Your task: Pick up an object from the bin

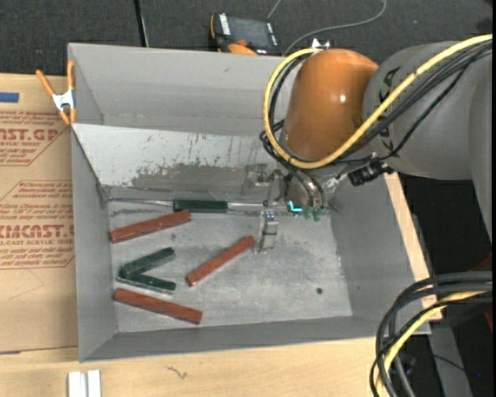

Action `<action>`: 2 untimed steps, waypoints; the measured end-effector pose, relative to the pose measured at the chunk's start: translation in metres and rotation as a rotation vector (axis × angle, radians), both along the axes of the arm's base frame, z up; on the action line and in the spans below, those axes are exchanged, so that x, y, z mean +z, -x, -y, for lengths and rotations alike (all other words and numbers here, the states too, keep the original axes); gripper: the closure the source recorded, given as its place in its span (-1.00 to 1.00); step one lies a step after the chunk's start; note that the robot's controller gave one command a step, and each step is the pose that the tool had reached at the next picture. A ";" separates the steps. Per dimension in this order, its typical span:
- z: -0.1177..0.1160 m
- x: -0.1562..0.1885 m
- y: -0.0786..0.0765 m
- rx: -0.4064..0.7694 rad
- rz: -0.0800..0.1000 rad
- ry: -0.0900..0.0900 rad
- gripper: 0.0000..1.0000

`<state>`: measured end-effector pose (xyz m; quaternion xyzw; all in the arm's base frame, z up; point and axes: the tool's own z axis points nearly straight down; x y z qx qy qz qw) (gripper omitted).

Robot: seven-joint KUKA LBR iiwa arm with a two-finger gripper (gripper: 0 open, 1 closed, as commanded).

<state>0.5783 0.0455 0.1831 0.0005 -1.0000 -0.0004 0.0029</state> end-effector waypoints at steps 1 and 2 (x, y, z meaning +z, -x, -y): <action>-0.021 -0.111 0.033 -0.121 -0.003 0.001 -1.00; -0.020 -0.106 0.030 -0.122 0.005 0.000 1.00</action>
Offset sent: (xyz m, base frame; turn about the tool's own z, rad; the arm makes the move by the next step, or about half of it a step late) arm -0.0296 0.0193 -0.1056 0.1225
